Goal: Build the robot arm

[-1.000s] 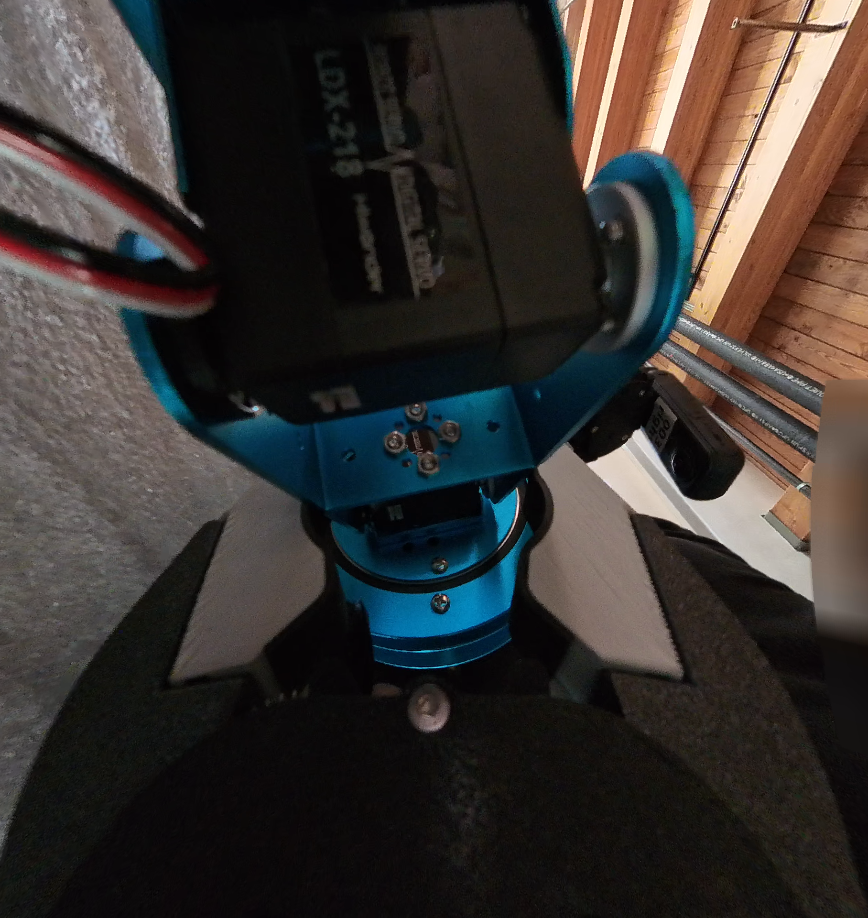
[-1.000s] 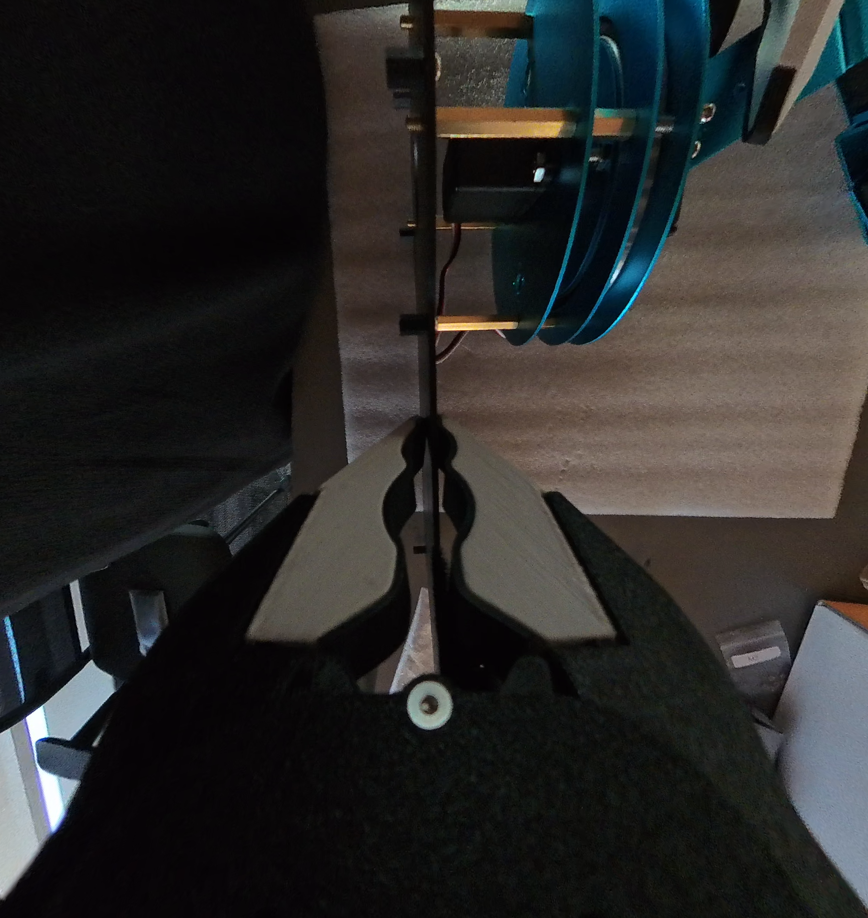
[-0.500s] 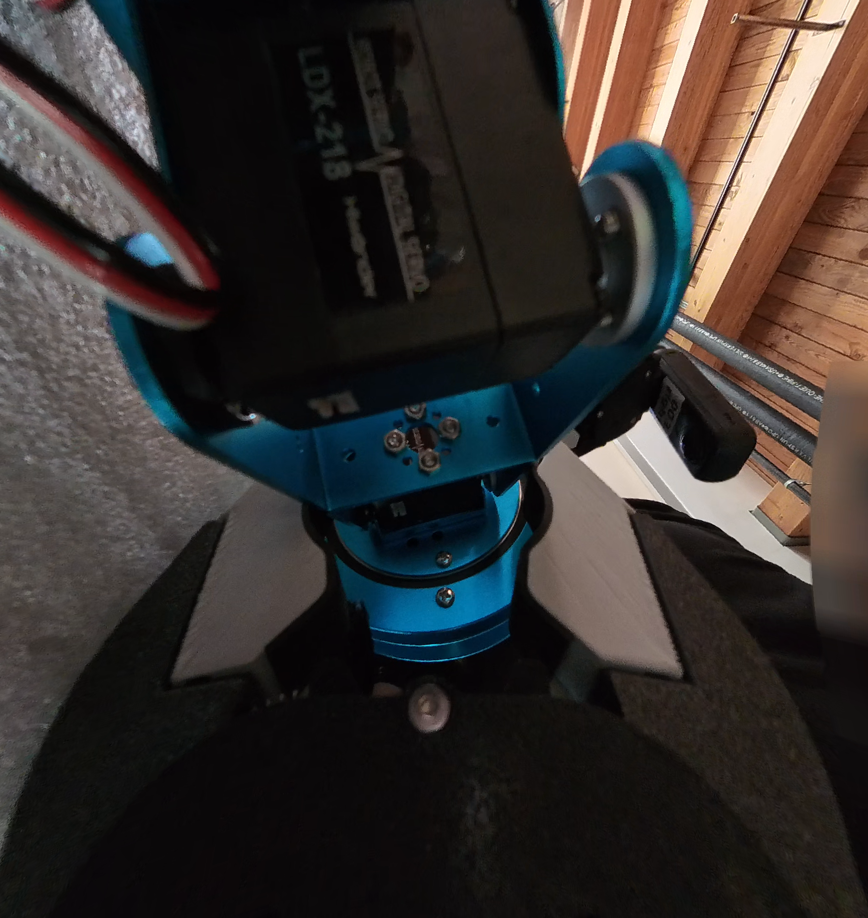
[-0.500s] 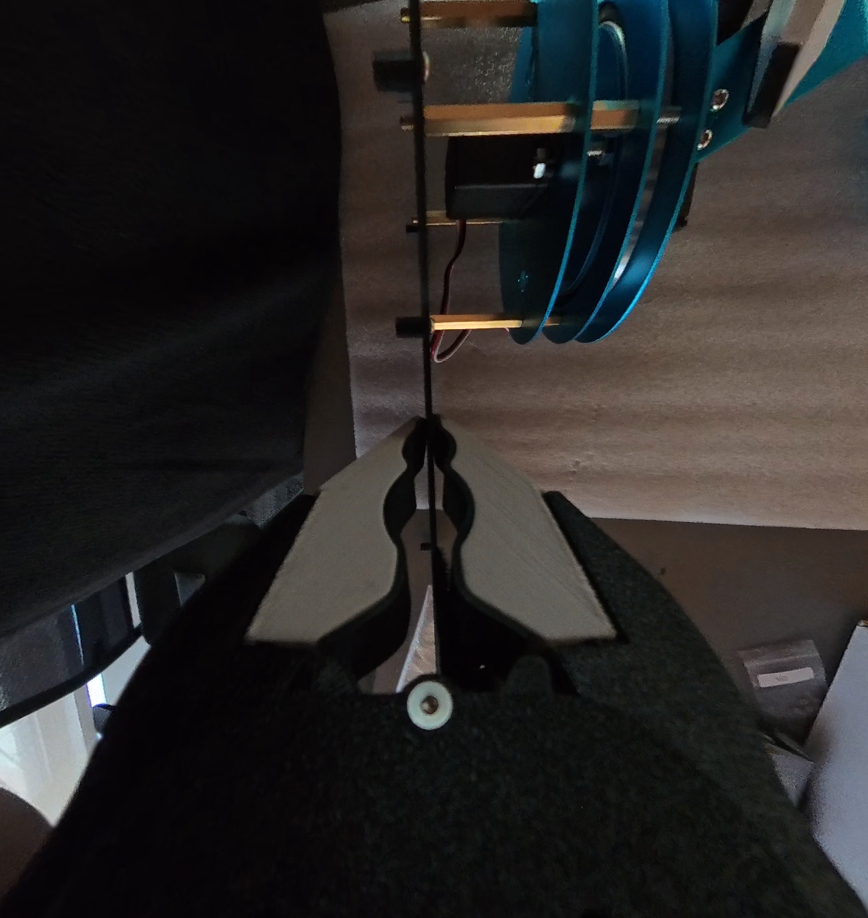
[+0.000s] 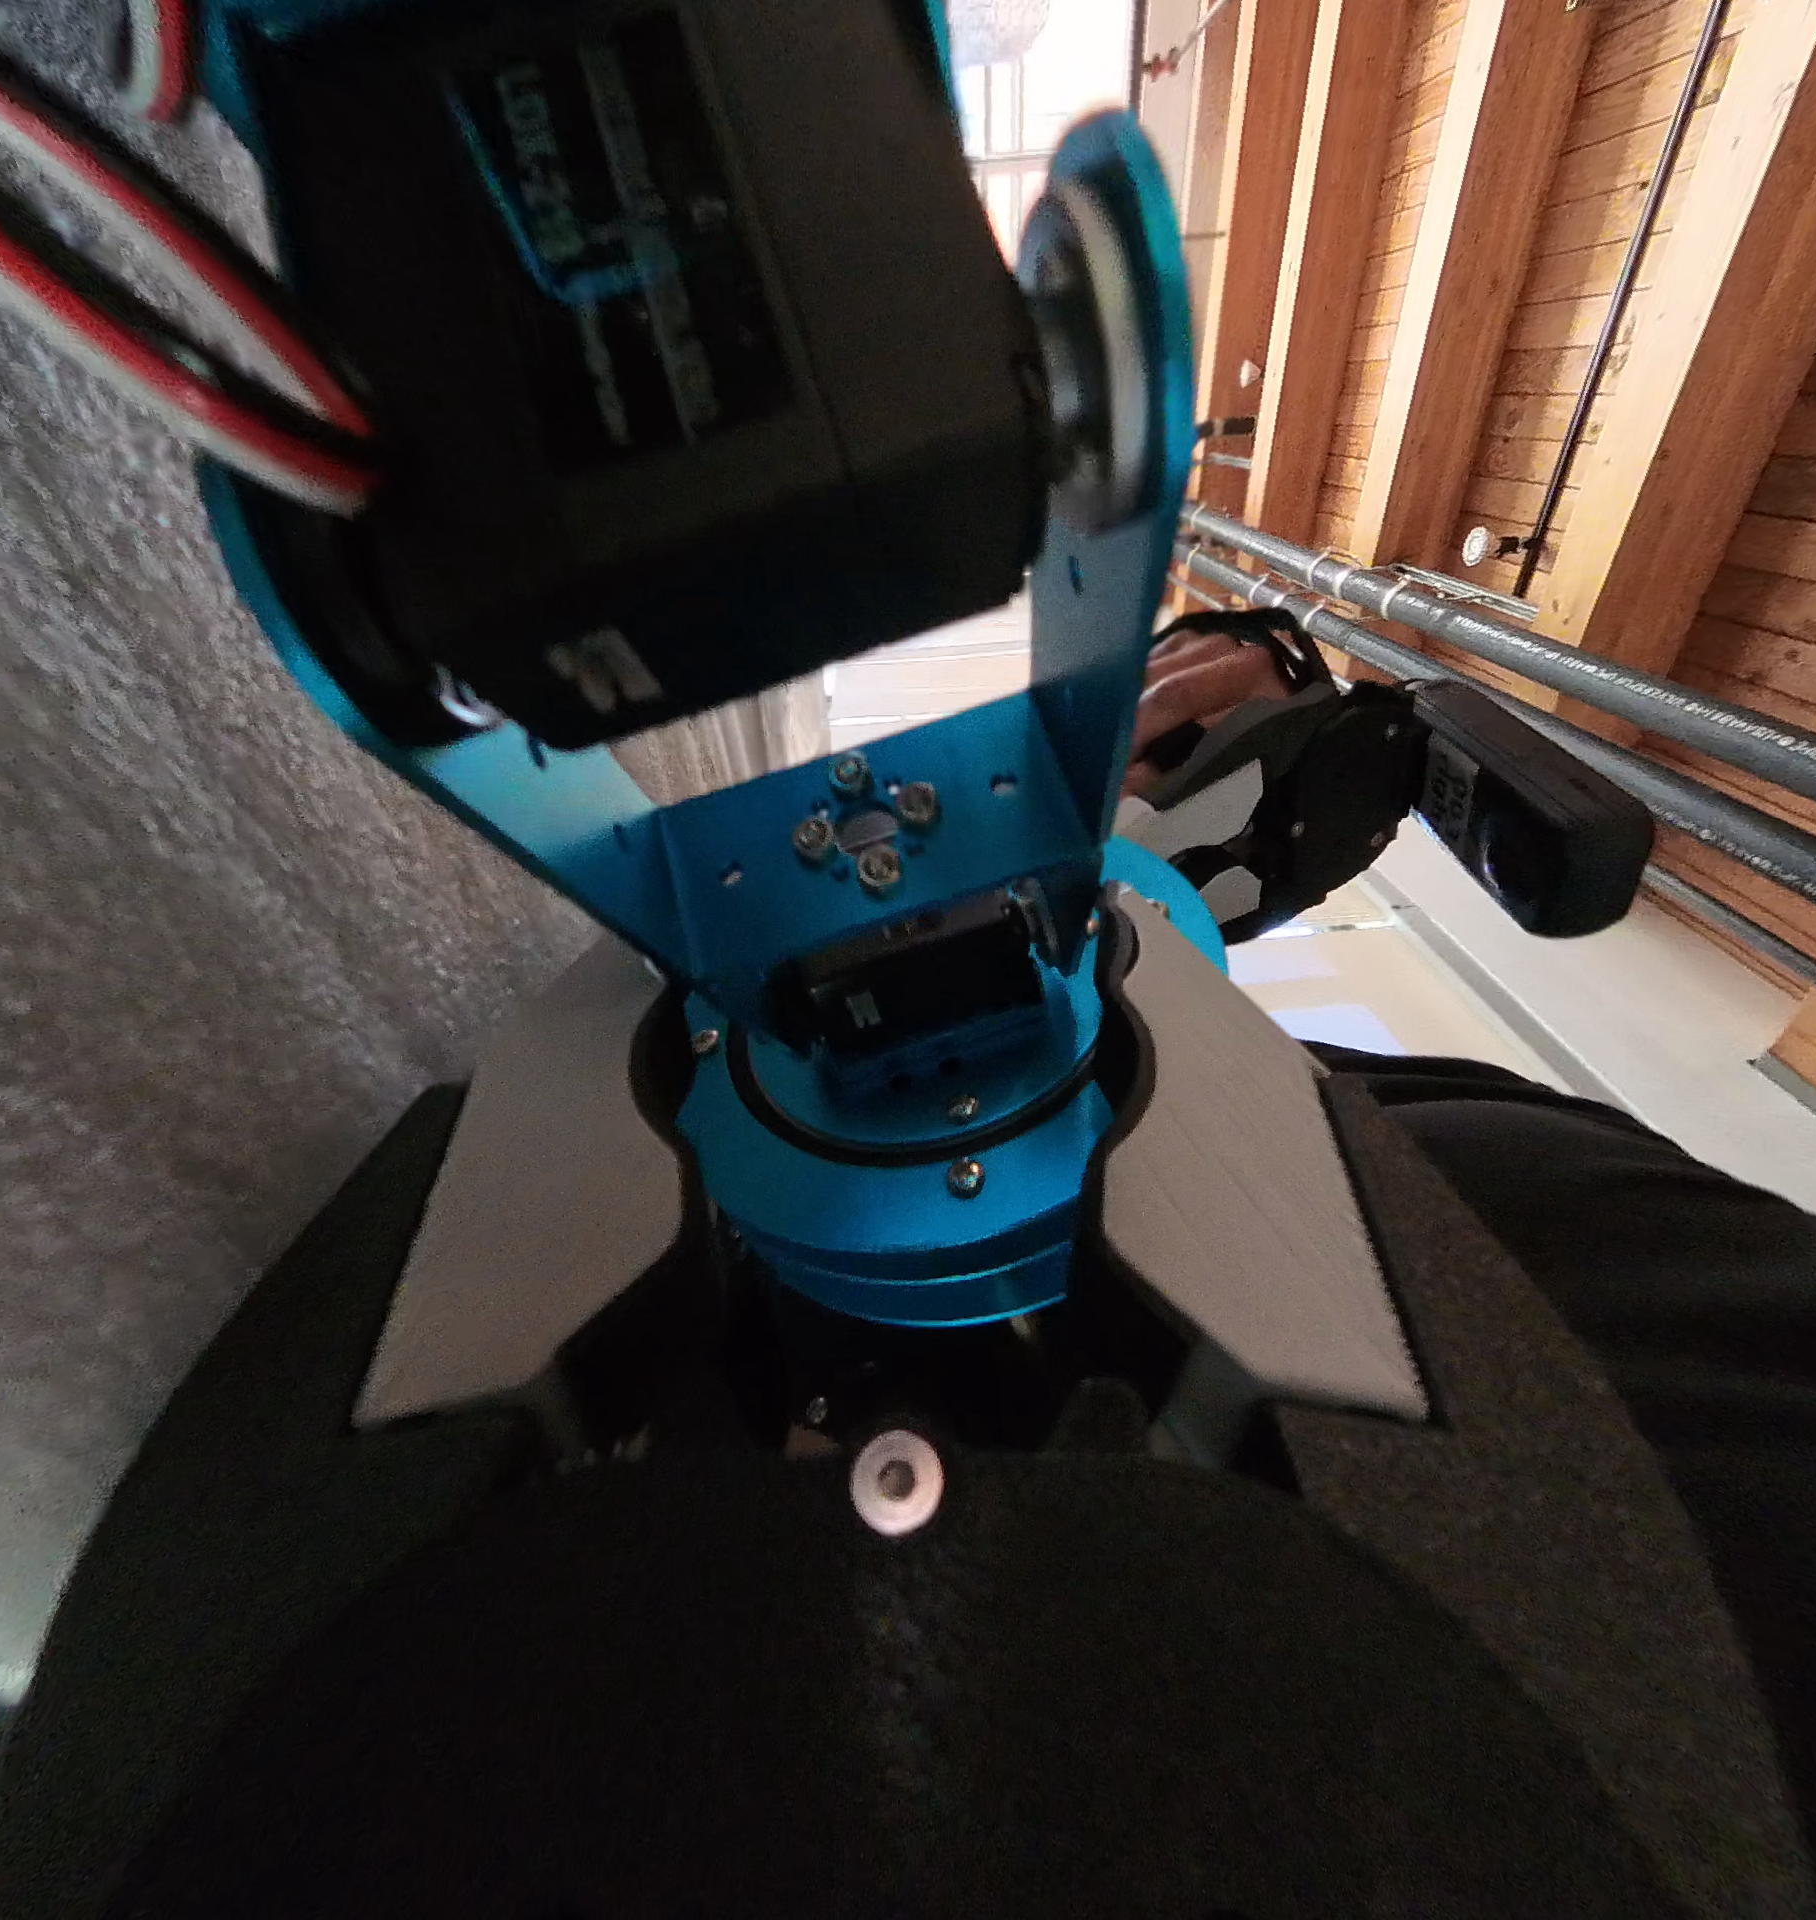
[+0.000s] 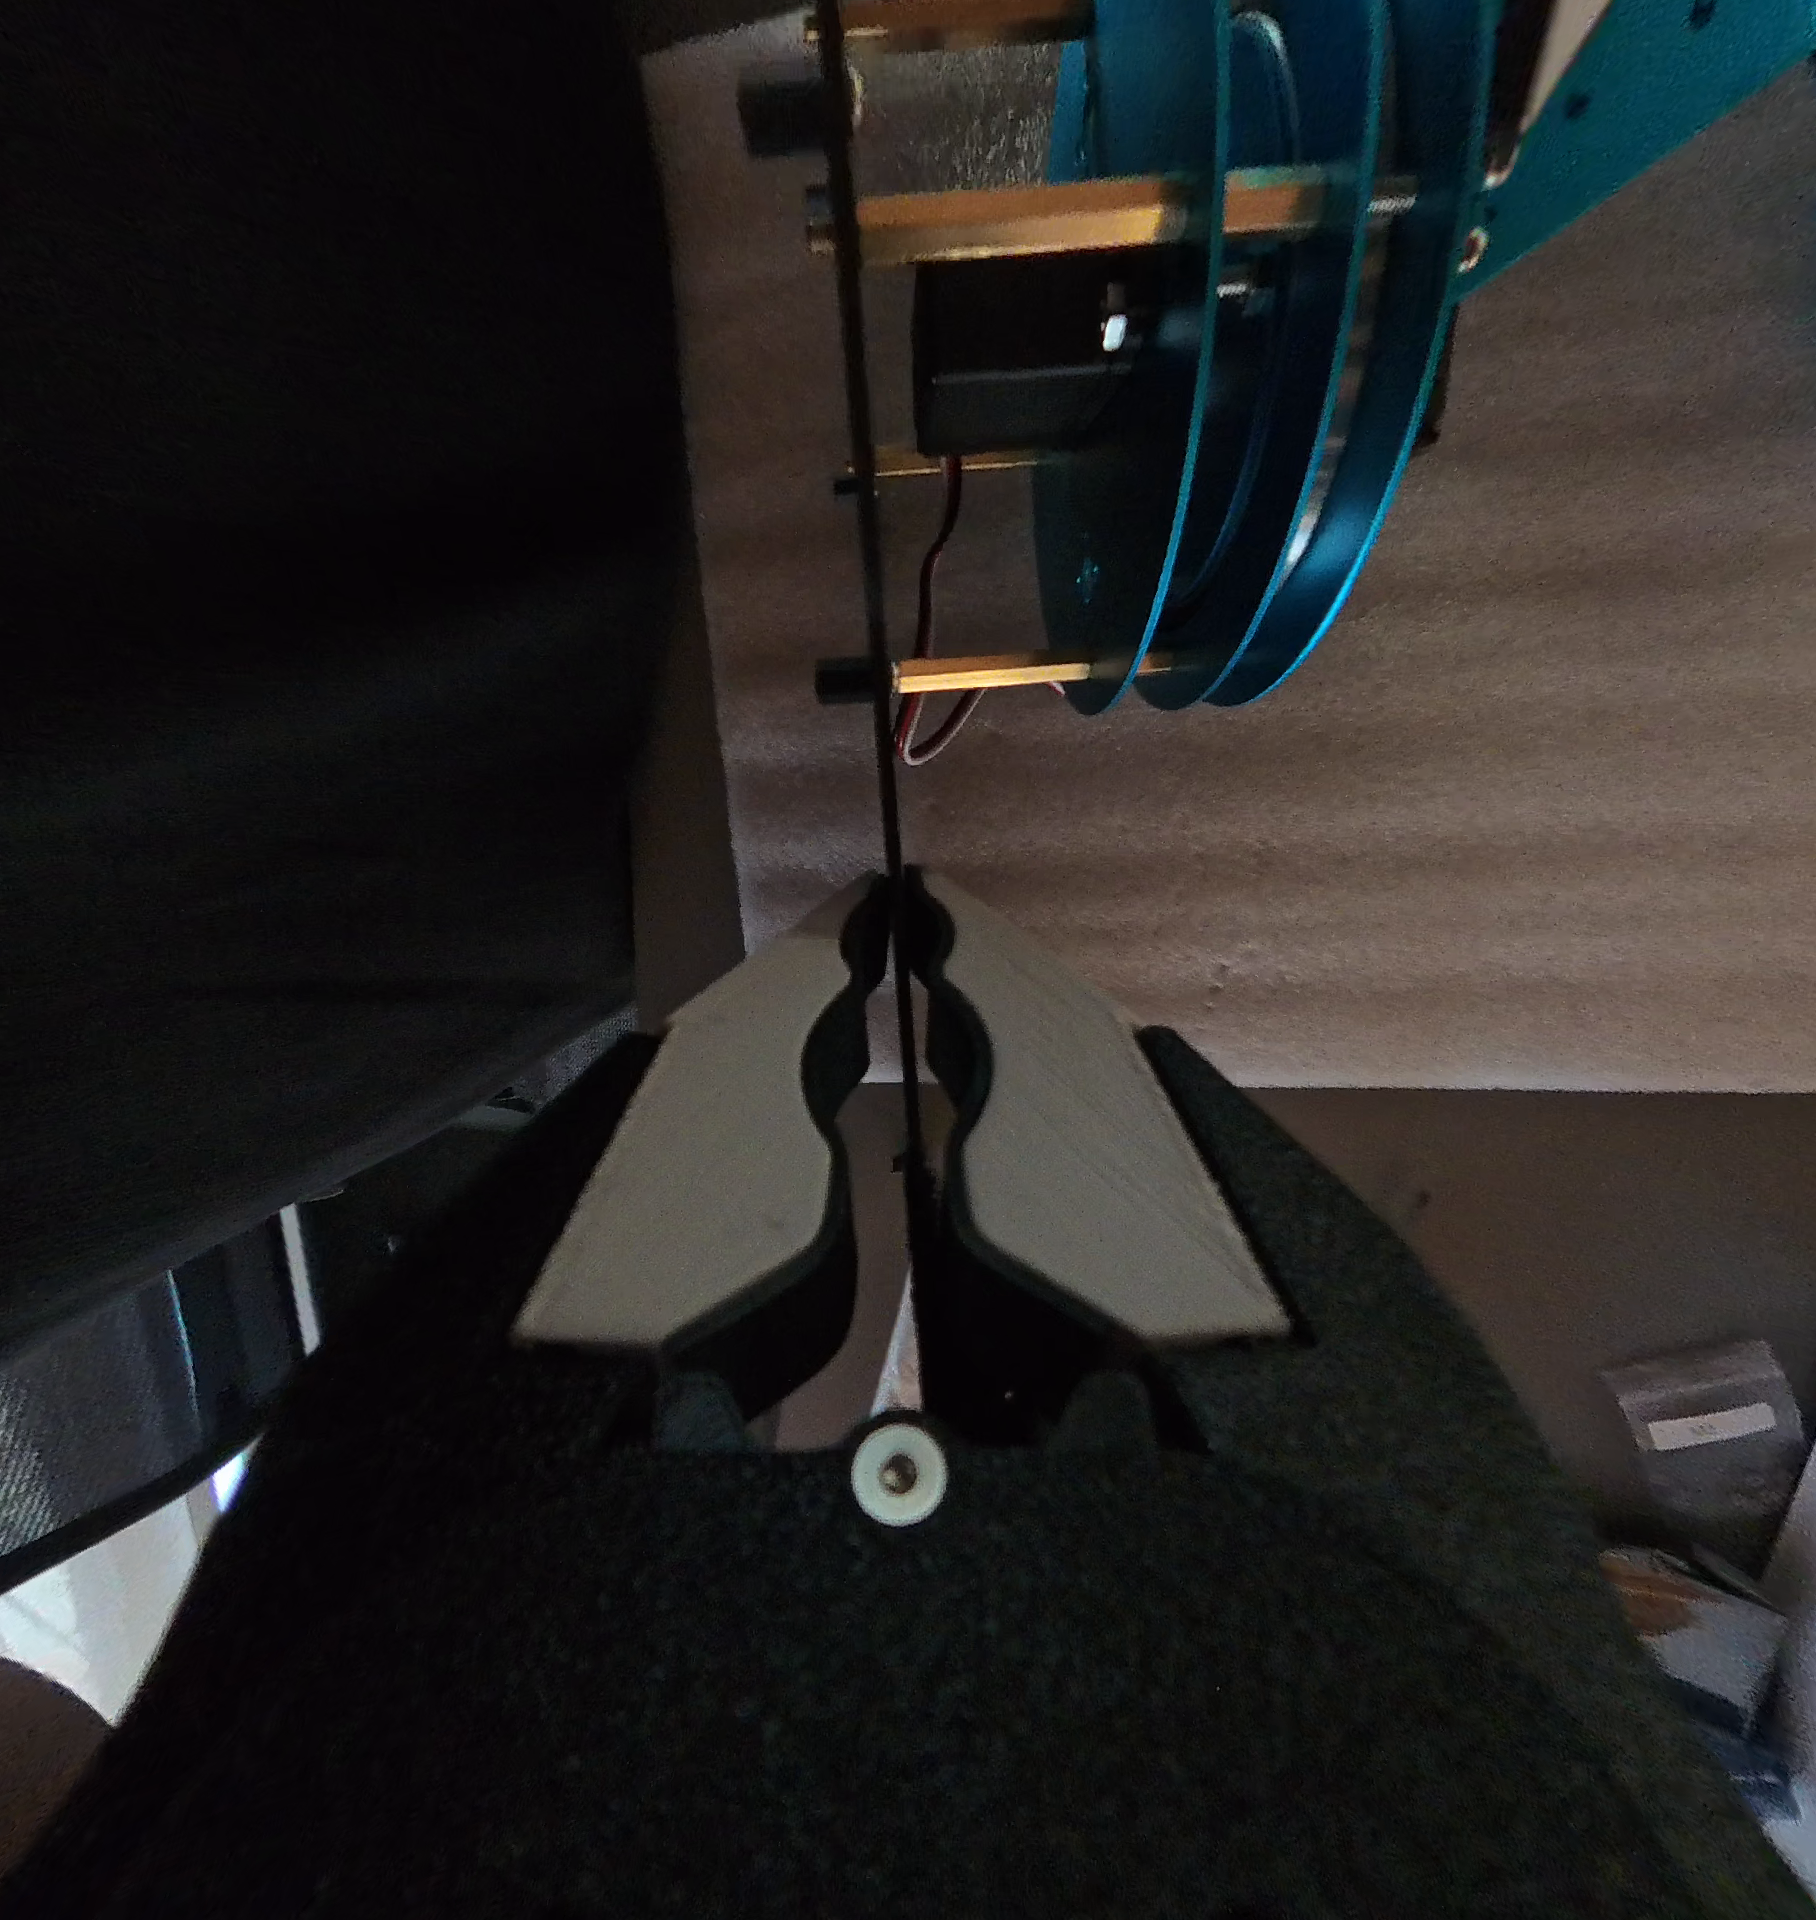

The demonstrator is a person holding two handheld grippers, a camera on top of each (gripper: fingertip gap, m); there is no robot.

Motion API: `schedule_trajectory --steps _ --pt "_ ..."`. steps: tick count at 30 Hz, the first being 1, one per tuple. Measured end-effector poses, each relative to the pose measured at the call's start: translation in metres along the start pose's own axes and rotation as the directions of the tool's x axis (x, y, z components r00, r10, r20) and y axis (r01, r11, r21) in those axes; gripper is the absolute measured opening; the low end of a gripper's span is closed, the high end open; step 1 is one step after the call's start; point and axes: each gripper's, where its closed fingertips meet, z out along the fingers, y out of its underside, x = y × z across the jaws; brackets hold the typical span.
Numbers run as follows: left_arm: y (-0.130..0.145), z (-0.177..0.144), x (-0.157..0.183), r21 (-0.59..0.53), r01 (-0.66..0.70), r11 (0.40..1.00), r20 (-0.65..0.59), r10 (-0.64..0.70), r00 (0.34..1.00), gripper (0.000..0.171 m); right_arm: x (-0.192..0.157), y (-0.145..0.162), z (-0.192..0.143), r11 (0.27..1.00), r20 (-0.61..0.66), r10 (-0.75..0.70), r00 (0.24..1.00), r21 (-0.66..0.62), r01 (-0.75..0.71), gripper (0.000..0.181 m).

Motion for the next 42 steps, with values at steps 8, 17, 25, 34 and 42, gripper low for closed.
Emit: schedule_trajectory --steps 8,17,25,34,42 --pt "0.008 -0.016 0.002 0.052 -0.130 0.990 0.073 0.126 0.989 0.073 0.002 -0.014 -0.003 0.993 -0.072 0.032 0.997 0.117 -0.024 0.008" --pt "0.002 -0.046 0.013 0.021 -0.396 0.918 0.209 0.384 0.900 0.068 -0.001 -0.040 -0.042 0.863 -0.229 0.258 0.939 0.492 -0.117 0.065" --pt "0.046 -0.040 0.077 -0.132 -0.765 0.630 0.083 0.776 0.625 0.111 0.026 -0.064 -0.009 0.922 -0.011 0.155 0.988 0.361 -0.141 0.094" --pt "0.060 0.001 0.041 -0.466 -0.793 0.392 0.193 0.920 0.341 0.100 0.031 -0.071 0.008 0.978 -0.057 0.054 0.997 0.205 -0.041 0.082" --pt "0.063 -0.001 0.041 -0.537 -0.761 0.364 0.167 0.930 0.328 0.098 0.028 -0.072 0.006 0.982 -0.124 0.051 0.991 0.188 -0.027 0.078"
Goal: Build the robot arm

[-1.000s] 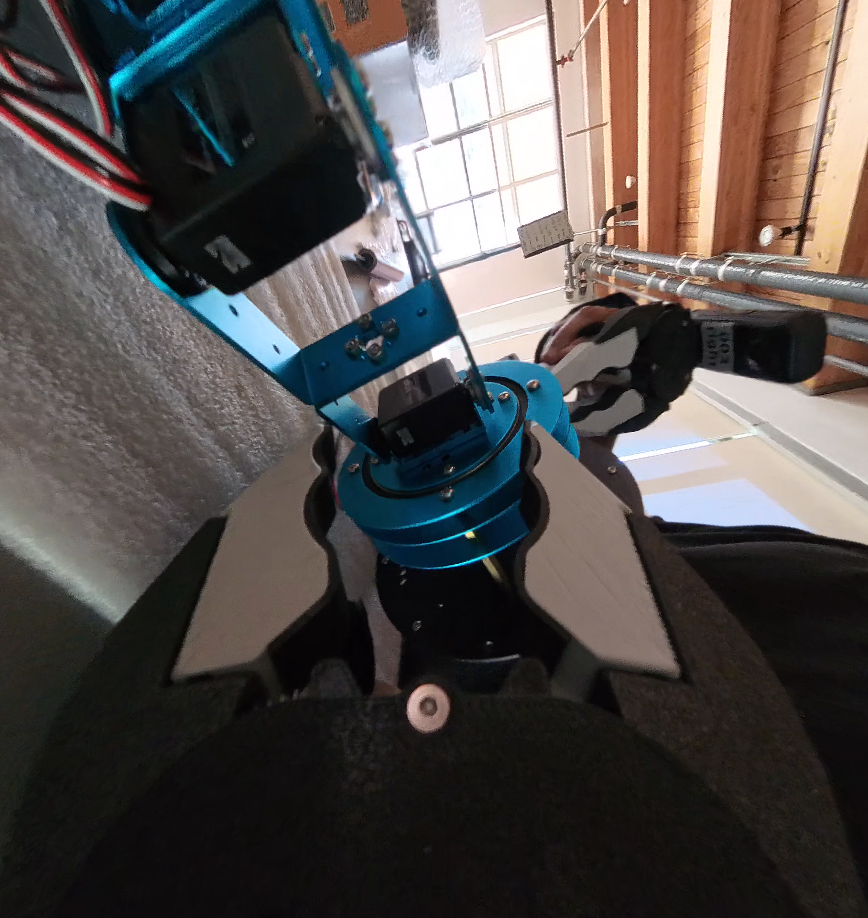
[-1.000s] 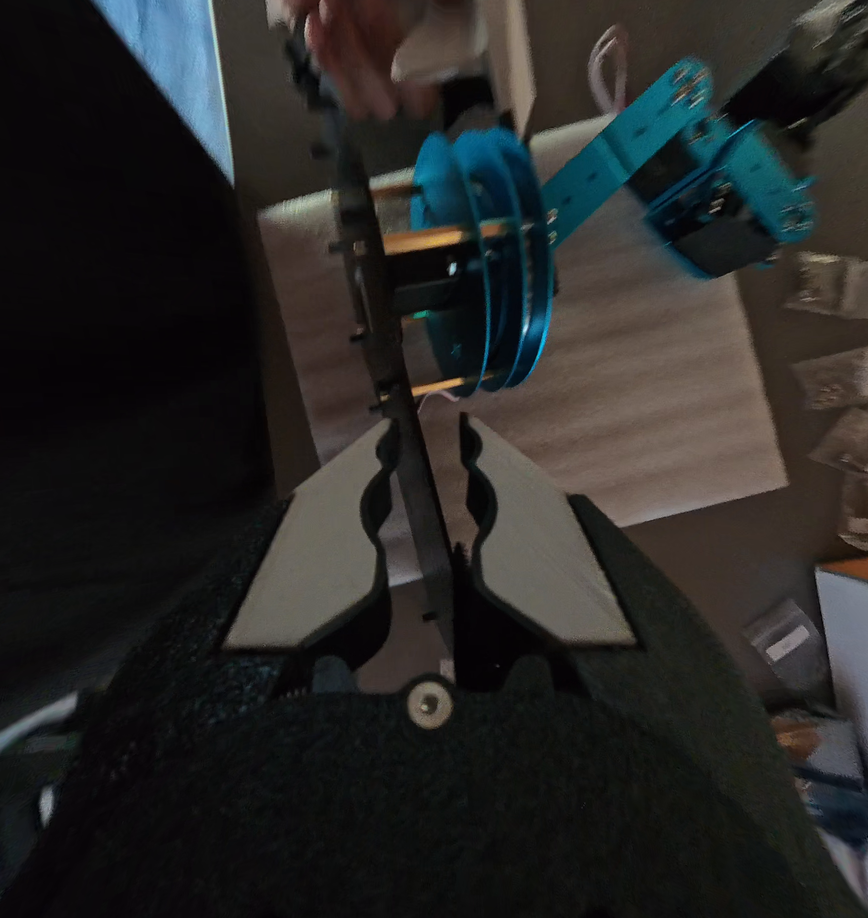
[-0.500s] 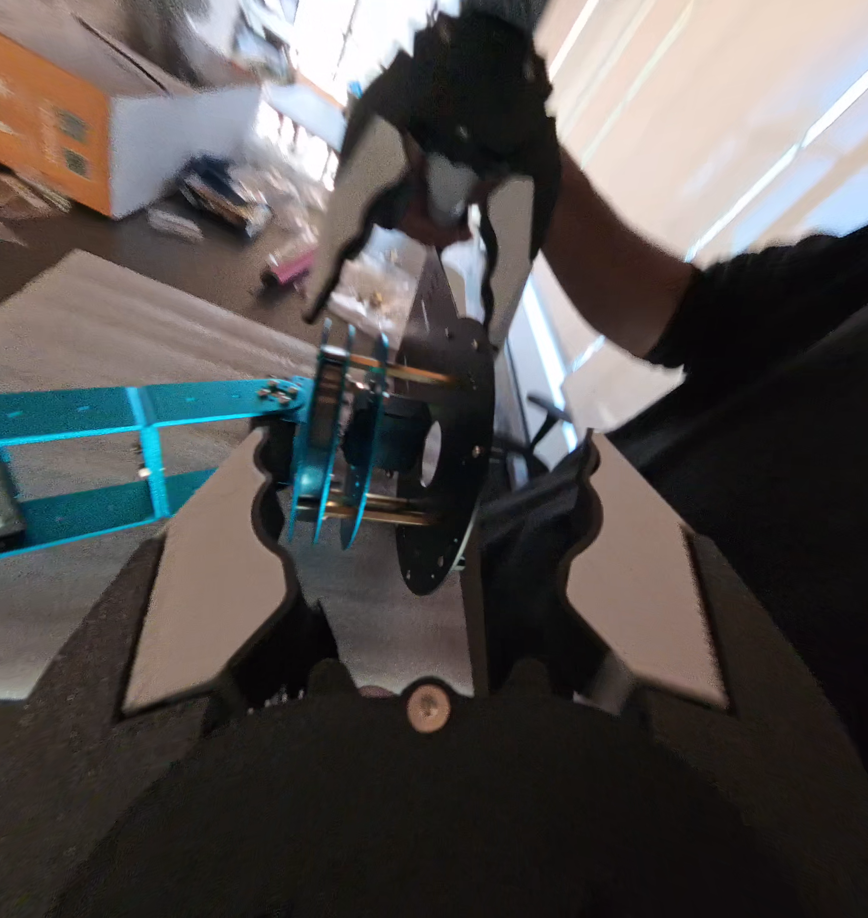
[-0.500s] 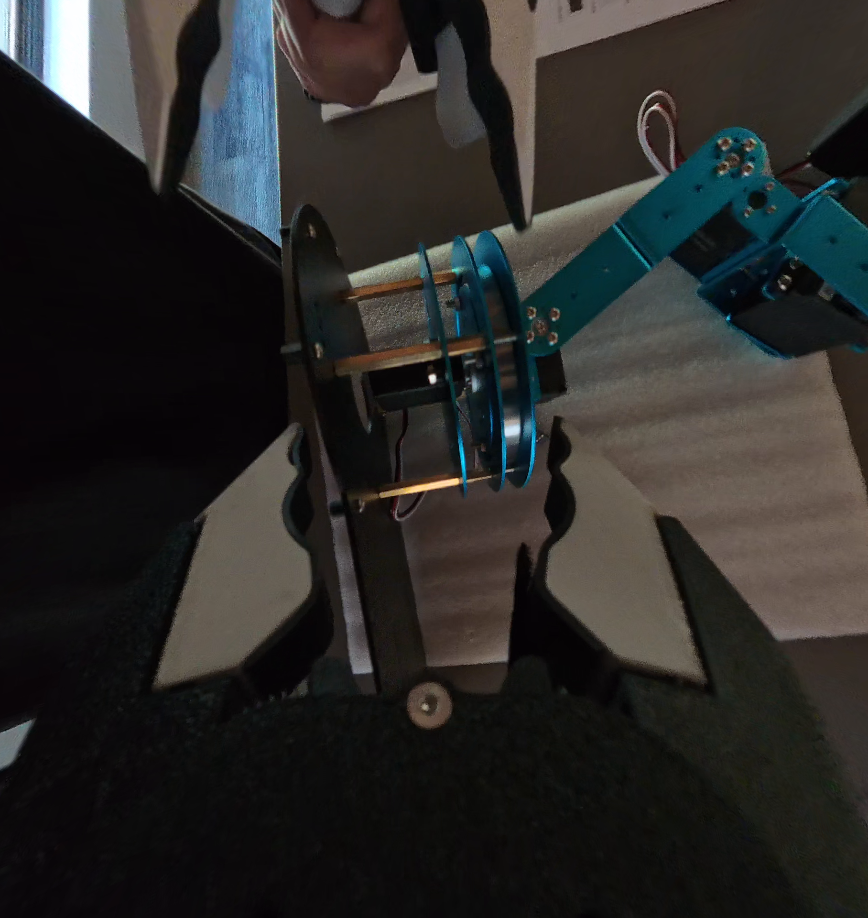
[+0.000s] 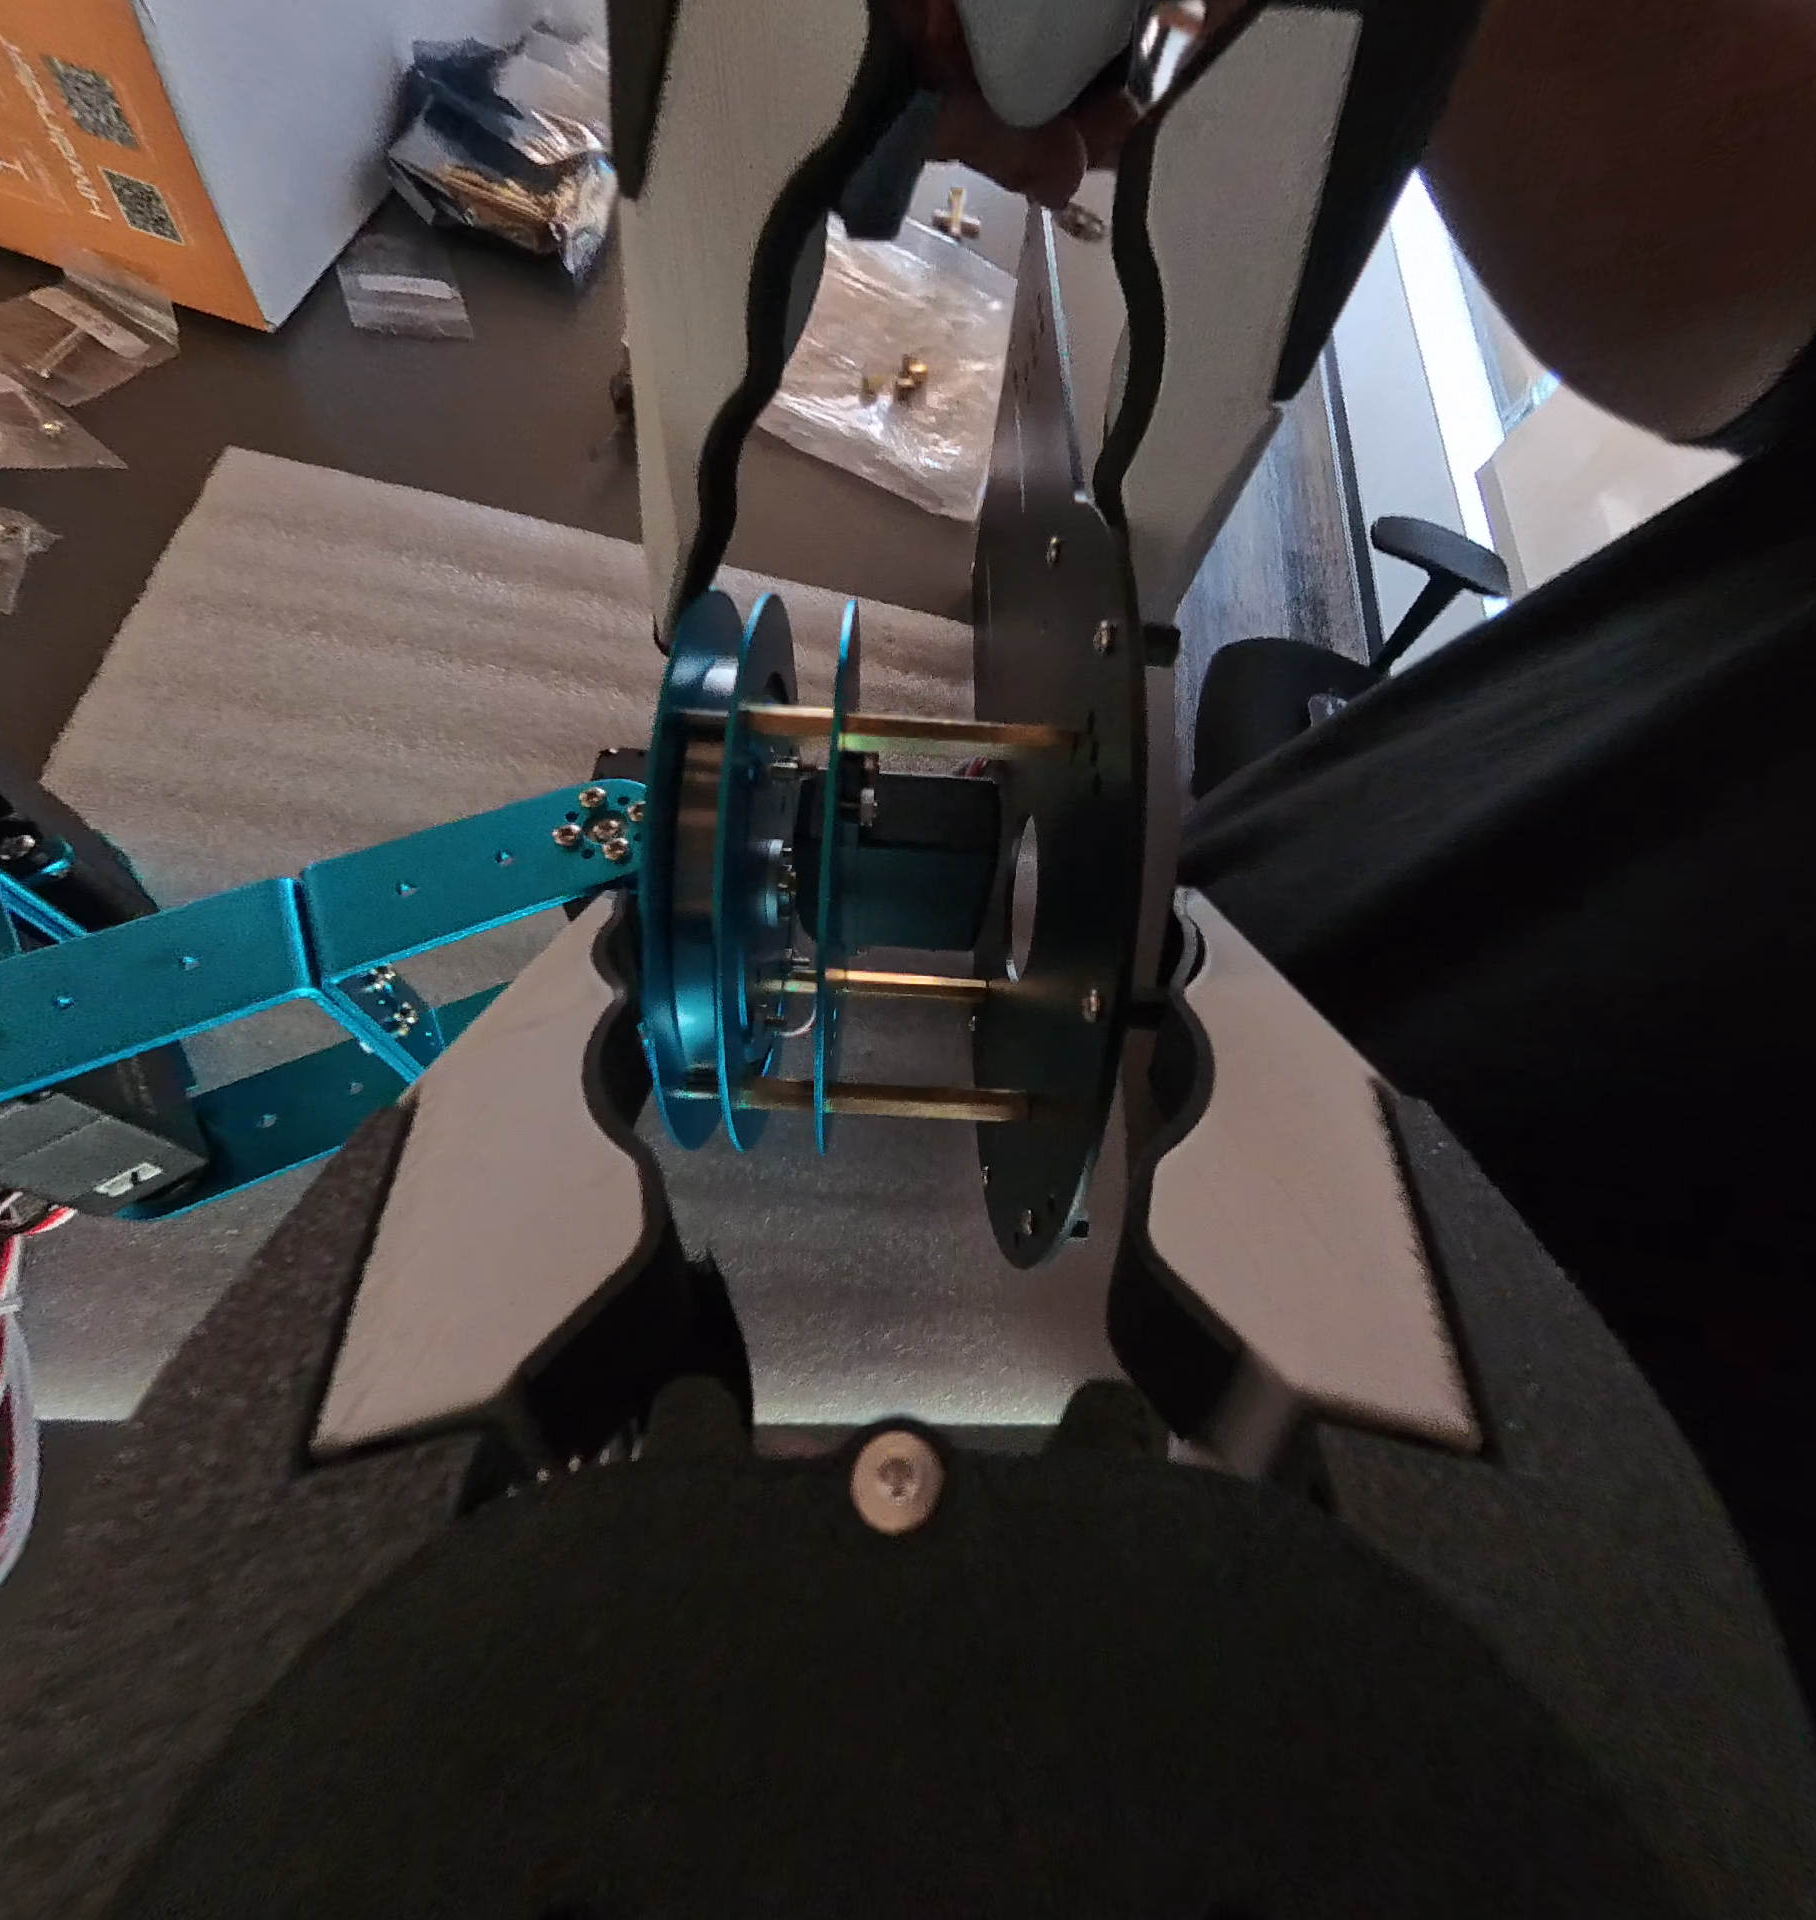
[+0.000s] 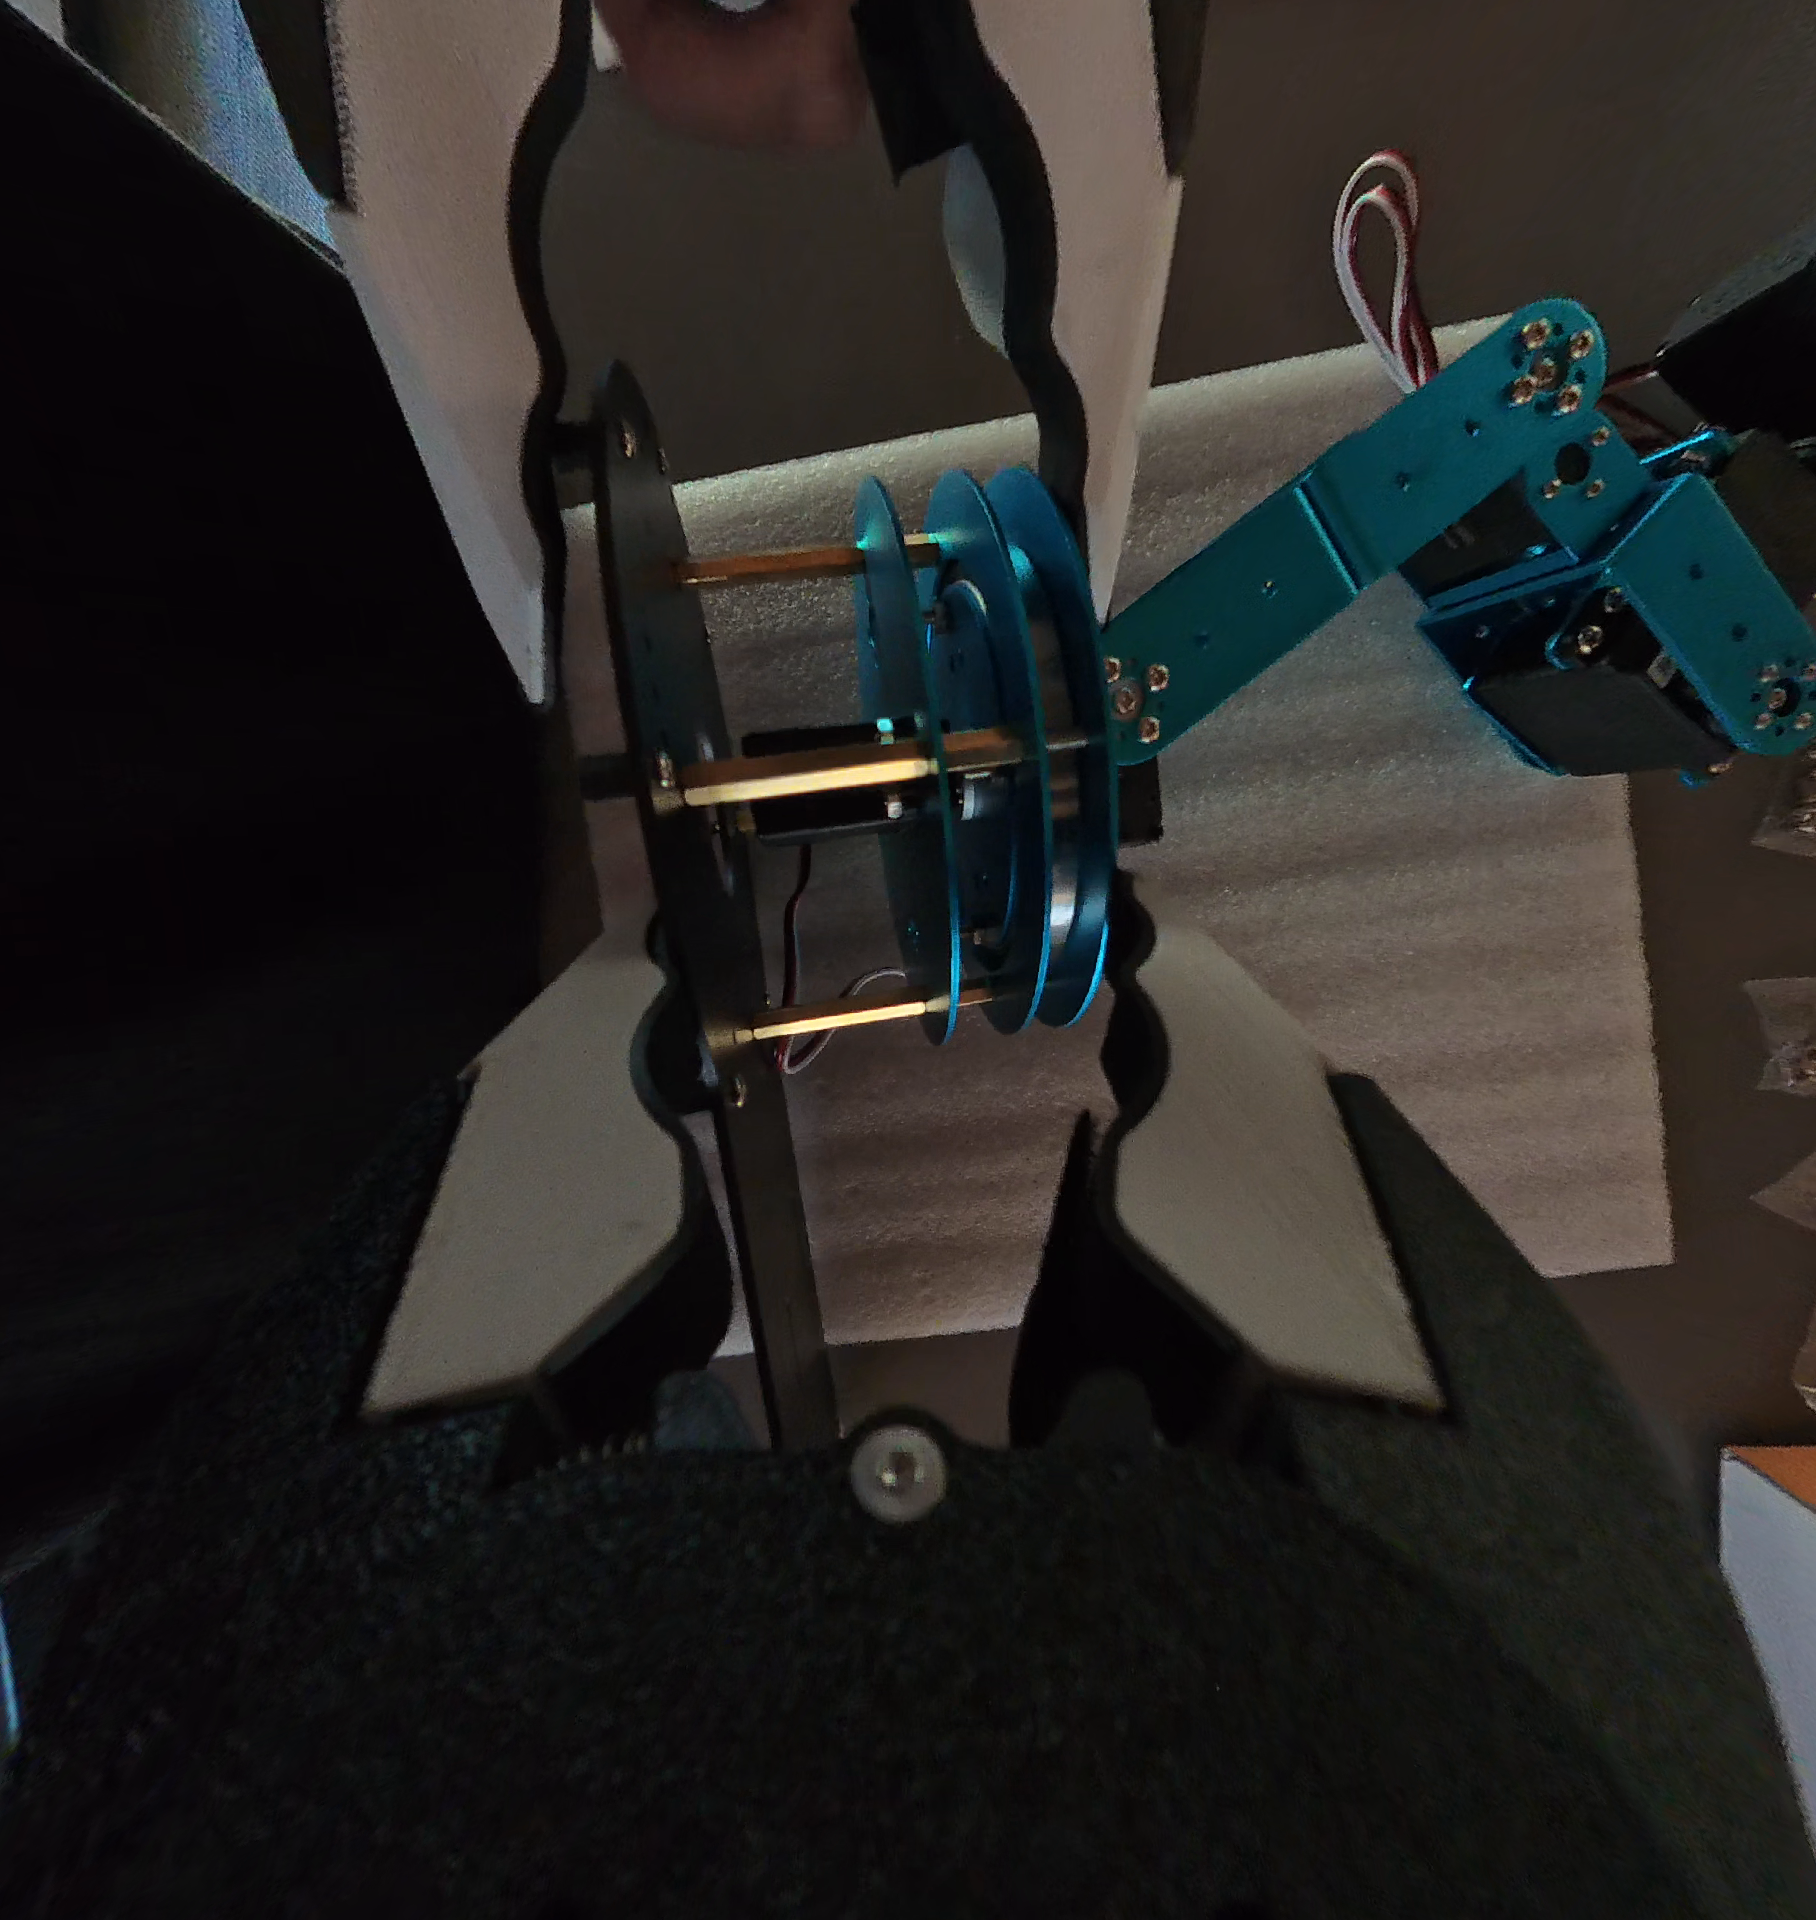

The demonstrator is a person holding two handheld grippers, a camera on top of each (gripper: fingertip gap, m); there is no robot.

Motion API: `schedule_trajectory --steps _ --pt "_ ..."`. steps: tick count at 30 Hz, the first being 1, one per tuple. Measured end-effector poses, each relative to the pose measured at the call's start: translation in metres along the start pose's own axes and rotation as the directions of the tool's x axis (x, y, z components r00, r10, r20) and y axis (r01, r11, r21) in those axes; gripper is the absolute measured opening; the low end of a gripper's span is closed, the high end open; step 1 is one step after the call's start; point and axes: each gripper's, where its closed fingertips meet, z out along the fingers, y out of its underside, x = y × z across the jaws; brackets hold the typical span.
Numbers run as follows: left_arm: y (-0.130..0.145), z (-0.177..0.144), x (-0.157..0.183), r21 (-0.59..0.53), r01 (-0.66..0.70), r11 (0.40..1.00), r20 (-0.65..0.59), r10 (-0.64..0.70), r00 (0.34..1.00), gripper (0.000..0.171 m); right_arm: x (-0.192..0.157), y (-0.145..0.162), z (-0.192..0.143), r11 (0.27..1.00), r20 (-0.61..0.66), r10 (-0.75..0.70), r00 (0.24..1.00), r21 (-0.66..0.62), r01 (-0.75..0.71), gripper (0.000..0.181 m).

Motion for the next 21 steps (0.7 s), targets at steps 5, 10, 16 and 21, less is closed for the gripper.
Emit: schedule_trajectory --steps 5,10,16,21 --pt "-0.001 -0.002 0.006 -0.017 -0.028 0.999 0.008 0.028 1.000 0.096 -0.007 -0.001 -0.001 1.000 -0.011 0.005 1.000 -0.010 -0.005 0.077" --pt "0.003 -0.001 0.007 -0.018 -0.024 1.000 -0.002 0.024 1.000 0.097 -0.008 0.001 0.000 0.999 -0.010 0.041 0.999 0.016 -0.041 0.080" --pt "-0.001 -0.007 0.010 0.010 0.039 0.999 -0.084 -0.038 0.996 0.096 -0.010 0.042 -0.064 0.932 -0.028 0.296 0.955 0.230 -0.281 0.082" --pt "-0.010 -0.021 0.007 0.037 0.079 0.996 -0.207 -0.070 0.976 0.084 -0.024 0.136 -0.069 0.793 -0.016 0.513 0.858 0.390 -0.468 0.062"
